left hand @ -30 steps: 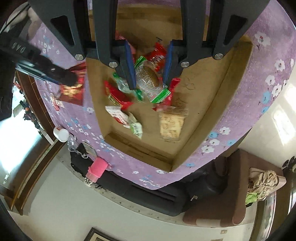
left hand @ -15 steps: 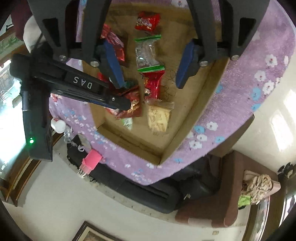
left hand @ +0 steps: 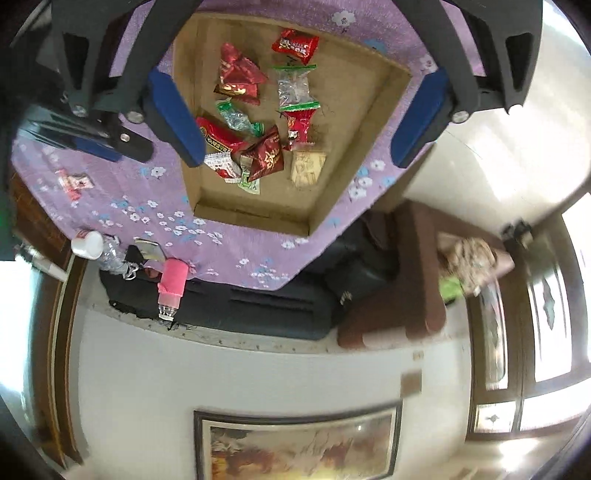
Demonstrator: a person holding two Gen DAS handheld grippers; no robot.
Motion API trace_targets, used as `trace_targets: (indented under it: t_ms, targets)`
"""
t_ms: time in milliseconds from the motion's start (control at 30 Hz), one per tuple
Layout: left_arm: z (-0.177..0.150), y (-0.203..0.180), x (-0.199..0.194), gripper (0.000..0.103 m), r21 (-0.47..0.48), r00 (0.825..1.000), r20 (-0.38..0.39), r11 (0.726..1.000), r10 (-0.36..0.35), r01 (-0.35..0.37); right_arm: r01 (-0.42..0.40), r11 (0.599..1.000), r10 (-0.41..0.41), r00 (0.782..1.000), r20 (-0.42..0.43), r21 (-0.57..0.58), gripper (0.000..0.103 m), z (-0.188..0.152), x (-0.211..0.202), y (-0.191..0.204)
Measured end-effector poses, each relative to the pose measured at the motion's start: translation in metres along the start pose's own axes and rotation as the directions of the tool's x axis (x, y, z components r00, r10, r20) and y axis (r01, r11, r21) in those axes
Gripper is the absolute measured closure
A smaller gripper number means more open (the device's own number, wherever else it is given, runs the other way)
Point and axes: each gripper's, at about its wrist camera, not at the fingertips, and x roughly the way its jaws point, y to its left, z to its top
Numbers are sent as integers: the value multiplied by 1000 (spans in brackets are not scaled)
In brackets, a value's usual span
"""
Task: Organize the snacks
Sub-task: 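Drop the biscuit and red foil candy into the tray with both tools, then move both open tools toward the last two packets on the table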
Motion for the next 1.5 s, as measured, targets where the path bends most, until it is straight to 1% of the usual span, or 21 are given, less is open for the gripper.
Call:
trace_targets:
  t_ms: [100,267,367,400,533,667,867,1200,1267,1367,1433,1467,1500]
  targets:
    - [0,-16,-9,0,32,1000,4,999,1,-1,23,999,-24,1000,19,49,43,-9,-16,-14]
    - [-3,-39,-19,0,52,999,-38,998,-38,40,81,995,-83,996,37,50,42,-22,-37,-27]
    - [-6,-50,-24,0,59,996,-63,996,-57,61,90,995,-92,994,55,41,40,-28,-48,-28]
    - [-6,-52,-27,0,59,996,-64,996,-56,60,100,994,-102,993,61,45,40,-30,-52,-29]
    - [-8,-60,-36,0,67,996,-62,996,-58,62,92,994,-96,993,72,59,39,-35,-63,-35]
    - [-10,-70,-42,0,83,996,-58,994,-61,66,106,994,-109,990,85,39,38,-40,-68,-34]
    - [-12,-79,-40,0,102,996,-70,993,-57,64,127,992,-127,986,104,4,34,-43,-73,-29]
    - [-15,-95,-30,0,124,992,-105,989,-70,83,126,992,-127,988,83,19,34,-45,-67,-38]
    - [-14,-103,-25,0,135,989,-119,986,-85,101,122,992,-123,989,75,26,34,-45,-66,-44]
    - [-12,-116,-19,0,156,981,-146,976,-131,153,115,992,-118,991,63,42,34,-44,-67,-59]
    - [-6,-127,-17,0,163,971,-155,964,-183,208,119,990,-123,991,49,78,34,-41,-72,-85]
    - [-2,-131,-15,0,158,962,-164,957,-219,245,132,987,-137,990,44,95,34,-40,-76,-101]
    - [1,-134,-14,0,152,956,-169,952,-238,264,149,982,-154,988,35,116,34,-38,-79,-119]
